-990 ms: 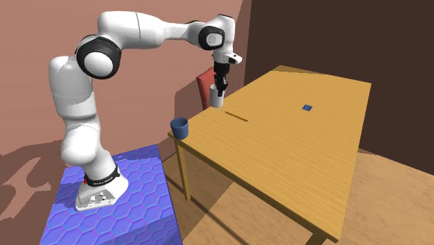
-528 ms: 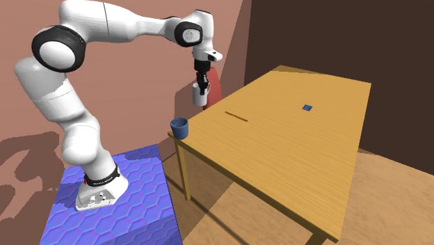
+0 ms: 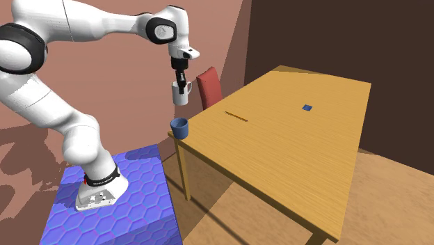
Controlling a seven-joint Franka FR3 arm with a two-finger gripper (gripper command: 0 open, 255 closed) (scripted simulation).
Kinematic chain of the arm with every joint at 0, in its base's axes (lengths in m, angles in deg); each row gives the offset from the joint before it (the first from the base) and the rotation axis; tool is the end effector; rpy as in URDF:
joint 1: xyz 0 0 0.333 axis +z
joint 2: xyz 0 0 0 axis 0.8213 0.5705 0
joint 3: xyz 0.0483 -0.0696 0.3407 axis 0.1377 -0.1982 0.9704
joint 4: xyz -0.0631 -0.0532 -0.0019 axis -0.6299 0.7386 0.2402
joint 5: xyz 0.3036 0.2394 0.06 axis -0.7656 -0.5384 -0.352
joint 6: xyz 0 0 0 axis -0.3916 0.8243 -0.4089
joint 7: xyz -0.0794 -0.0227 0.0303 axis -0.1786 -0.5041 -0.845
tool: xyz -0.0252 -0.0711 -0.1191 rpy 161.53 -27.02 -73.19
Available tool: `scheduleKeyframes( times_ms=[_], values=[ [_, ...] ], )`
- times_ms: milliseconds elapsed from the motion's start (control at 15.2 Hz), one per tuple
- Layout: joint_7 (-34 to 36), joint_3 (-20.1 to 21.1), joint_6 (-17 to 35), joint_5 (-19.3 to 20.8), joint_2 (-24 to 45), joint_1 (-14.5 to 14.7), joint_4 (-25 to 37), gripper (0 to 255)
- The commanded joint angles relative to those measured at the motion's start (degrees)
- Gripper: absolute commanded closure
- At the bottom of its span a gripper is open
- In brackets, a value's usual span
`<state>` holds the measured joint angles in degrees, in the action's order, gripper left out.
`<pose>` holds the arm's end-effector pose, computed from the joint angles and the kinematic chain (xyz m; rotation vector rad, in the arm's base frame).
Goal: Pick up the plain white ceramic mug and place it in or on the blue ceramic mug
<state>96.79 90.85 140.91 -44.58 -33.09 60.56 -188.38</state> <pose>0.4219 0.1022 0.5654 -3.1227 0.1163 0.1025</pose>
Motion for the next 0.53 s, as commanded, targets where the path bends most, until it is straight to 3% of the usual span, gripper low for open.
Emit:
scheduleKeyframes(
  times_ms=[0,462],
  values=[
    [0.4,0.2,0.0,-0.4,-3.1,0.3,-3.1,255],
    [0.2,0.4,5.4,-0.6,-3.2,0.4,-8.5,255]
  ],
)
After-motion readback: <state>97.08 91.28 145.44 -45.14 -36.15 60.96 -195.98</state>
